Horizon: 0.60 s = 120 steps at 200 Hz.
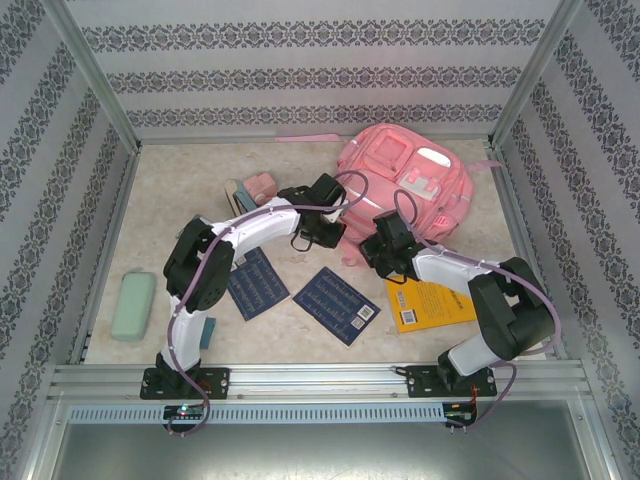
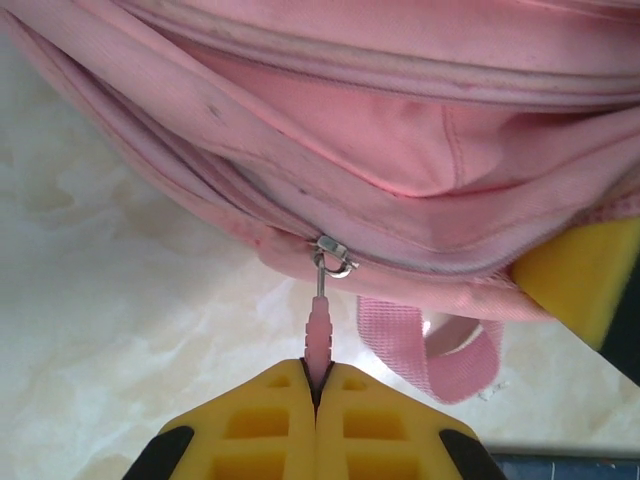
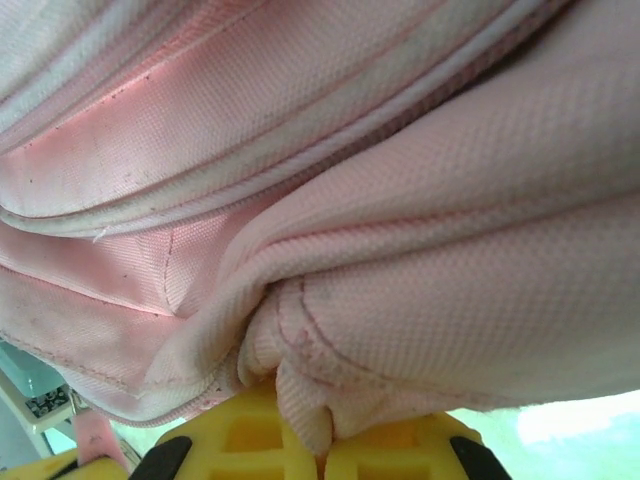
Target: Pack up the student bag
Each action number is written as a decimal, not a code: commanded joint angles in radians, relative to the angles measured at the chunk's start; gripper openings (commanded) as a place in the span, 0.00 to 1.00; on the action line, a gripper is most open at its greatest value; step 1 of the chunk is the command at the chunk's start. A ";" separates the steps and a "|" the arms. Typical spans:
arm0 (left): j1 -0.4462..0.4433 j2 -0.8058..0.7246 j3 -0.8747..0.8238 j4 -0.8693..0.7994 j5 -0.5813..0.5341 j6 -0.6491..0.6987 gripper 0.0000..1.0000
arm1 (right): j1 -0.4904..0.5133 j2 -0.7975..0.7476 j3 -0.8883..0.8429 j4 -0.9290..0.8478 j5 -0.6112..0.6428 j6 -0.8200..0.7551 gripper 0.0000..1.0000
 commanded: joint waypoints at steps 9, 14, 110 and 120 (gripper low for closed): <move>0.058 0.077 0.090 -0.095 -0.067 -0.003 0.00 | -0.040 -0.066 0.021 -0.116 0.027 -0.134 0.00; 0.063 0.089 0.108 -0.101 -0.071 -0.005 0.00 | -0.047 -0.075 0.021 -0.129 0.023 -0.149 0.00; 0.145 0.304 0.466 -0.187 -0.143 0.001 0.00 | -0.180 -0.253 -0.013 -0.357 -0.061 -0.374 0.00; 0.146 0.296 0.468 -0.191 -0.132 0.004 0.00 | -0.205 -0.265 -0.028 -0.361 -0.070 -0.386 0.00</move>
